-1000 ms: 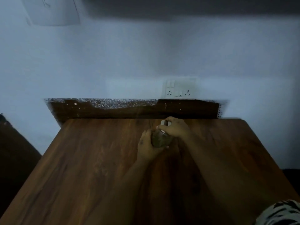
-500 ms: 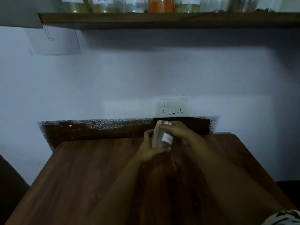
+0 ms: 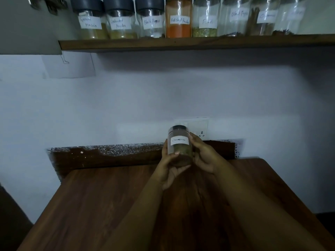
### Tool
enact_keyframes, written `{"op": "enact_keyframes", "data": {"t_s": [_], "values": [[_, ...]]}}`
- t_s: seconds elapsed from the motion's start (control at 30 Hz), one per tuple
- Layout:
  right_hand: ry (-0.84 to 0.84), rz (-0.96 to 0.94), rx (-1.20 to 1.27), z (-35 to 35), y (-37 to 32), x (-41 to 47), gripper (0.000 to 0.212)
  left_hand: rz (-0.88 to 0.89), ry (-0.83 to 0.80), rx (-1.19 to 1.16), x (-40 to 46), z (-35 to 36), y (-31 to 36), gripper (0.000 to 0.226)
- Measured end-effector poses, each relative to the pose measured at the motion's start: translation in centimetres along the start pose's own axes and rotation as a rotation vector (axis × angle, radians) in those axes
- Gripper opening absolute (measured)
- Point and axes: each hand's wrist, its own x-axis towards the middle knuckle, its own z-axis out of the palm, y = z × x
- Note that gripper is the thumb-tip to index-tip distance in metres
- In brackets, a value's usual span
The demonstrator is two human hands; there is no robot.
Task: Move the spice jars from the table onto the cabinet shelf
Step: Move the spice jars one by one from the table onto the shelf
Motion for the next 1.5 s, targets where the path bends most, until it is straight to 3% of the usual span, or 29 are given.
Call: {"op": "enact_keyframes", "data": {"t_s": [0.13, 0.33, 0.8, 0.93, 1.23, 1.4, 1.5], "values": [[-0.168, -0.025, -0.069, -0.9, -0.5, -1.2, 0.086, 0.034, 0.000, 0.028, 0.4, 0.9, 1.1, 0.081], [-0.232, -0.094, -0.146, -3.0, -3.0, -2.7, 0.100, 0.051, -0.132, 0.180, 0.8, 1.3, 2.5, 0.082], [-0.036, -0.244, -0.500, -8.8, -13.0, -8.2, 0.105, 0.232, -0.182, 0.613, 4.5, 12.0, 2.4, 0.082], [0.019, -0.394, -0.581, -11.1, -18.5, -10.7, 0.103, 0.398, -0.200, 0.736, 6.7, 18.5, 3.0, 0.075], [0.182, -0.771, -0.708, -16.1, -34.8, -14.7, 0.106, 0.740, -0.306, 0.729, 13.5, 35.7, 5.6, 0.061], [0.158, -0.756, -0.800, -19.2, -41.0, -14.0, 0.114, 0.860, -0.271, 0.764, 17.6, 41.6, 6.5, 0.060], [0.175, -0.692, -0.862, -21.1, -43.0, -12.3, 0.111, 0.932, -0.095, 1.023, 19.8, 42.8, 6.2, 0.056]]}}
